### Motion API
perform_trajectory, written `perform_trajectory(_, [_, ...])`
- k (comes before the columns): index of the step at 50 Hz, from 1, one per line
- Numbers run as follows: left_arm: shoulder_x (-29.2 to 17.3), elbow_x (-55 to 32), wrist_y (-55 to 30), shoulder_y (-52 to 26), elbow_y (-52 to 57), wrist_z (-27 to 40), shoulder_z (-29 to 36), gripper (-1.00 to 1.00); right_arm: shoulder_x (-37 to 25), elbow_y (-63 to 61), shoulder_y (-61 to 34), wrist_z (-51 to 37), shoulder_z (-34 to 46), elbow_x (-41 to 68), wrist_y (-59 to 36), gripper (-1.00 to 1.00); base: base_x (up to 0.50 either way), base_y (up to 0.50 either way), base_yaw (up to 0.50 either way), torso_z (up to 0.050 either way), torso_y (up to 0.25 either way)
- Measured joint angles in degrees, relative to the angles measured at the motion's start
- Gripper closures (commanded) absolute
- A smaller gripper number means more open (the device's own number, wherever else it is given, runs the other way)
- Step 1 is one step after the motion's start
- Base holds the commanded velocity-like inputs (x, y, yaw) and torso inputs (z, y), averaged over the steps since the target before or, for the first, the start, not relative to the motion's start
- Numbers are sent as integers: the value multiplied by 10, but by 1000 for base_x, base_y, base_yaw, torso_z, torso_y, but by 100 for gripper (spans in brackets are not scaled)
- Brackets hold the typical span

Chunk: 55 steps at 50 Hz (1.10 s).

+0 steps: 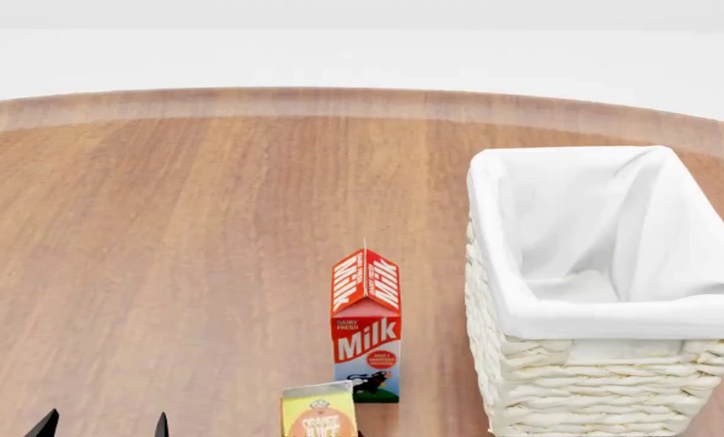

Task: Pick up the orange juice, and put it in the basket.

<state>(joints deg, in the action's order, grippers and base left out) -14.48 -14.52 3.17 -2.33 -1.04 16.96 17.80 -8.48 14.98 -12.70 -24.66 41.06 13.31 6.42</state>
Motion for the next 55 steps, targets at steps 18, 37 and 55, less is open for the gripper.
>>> perform_trajectory(18, [-3,-3,1,-1,0,3,4,-100,-28,-102,17,-22,8,-4,-41,100,0,0,0,0,0])
perform_trajectory(37, [-5,-5,2,-2,-1,6,7,-100,-56,-211,16,-47,7,-13,-102,100,0,0,0,0,1])
perform_trajectory(55, [-8,-8,4,-3,-1,9,11,-100,-73,-301,-4,-66,-1,-14,-171,100,0,0,0,0,1])
